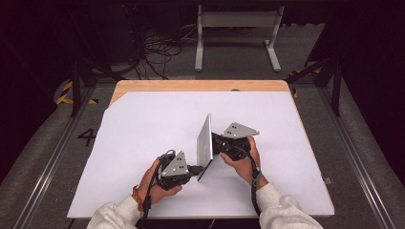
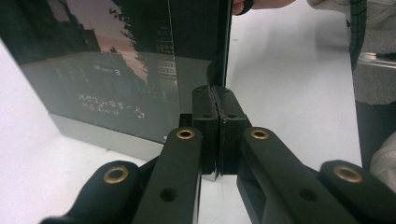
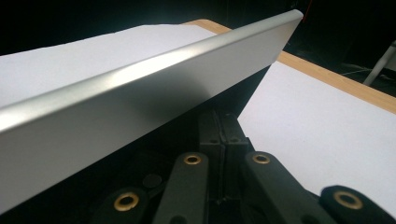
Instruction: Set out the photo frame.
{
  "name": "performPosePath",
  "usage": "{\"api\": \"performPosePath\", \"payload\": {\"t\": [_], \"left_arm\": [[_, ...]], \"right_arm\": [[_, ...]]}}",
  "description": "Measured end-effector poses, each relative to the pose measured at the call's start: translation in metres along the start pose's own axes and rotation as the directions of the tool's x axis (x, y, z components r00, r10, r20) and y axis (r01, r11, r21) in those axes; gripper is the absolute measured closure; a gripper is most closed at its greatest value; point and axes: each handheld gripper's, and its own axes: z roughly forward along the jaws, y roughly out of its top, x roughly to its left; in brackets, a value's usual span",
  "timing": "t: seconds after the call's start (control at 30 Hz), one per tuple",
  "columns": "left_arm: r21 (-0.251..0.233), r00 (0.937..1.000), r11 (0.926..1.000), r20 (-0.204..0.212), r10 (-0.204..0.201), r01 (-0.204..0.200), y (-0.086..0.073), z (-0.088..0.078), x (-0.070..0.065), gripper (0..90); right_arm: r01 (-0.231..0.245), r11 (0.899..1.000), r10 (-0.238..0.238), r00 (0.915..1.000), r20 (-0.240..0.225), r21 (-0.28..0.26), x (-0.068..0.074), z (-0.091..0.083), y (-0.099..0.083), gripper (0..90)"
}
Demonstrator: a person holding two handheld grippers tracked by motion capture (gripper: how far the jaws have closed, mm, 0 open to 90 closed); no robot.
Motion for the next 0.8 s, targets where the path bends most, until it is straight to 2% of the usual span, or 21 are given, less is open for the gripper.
{"api": "performPosePath", "payload": {"t": [0.2,0.4,0.5,0.8], "left_arm": [[-0.008,0.9999,0.9999,-0.011,-0.007,0.007,0.003,0.007,0.0,87.5],[-0.007,0.9989,0.9999,-0.045,-0.015,0.014,0.002,0.01,0.002,86.2],[-0.004,0.999,1.0,-0.044,-0.009,0.008,0.002,0.01,0.001,86.4],[-0.005,0.9984,1.0,-0.056,-0.006,0.005,0.001,0.006,0.001,85.4]], "right_arm": [[-0.007,1.0,0.007,1.0,-0.004,0.006,-0.001,0.002,0.0,89.6],[-0.009,1.0,0.009,1.0,-0.002,0.005,-0.001,0.001,-0.001,87.7],[-0.012,1.0,0.012,0.9999,0.006,0.007,-0.001,0.0,-0.001,85.6],[-0.015,1.0,0.015,0.9995,0.029,0.019,-0.008,-0.015,-0.007,79.7]]}}
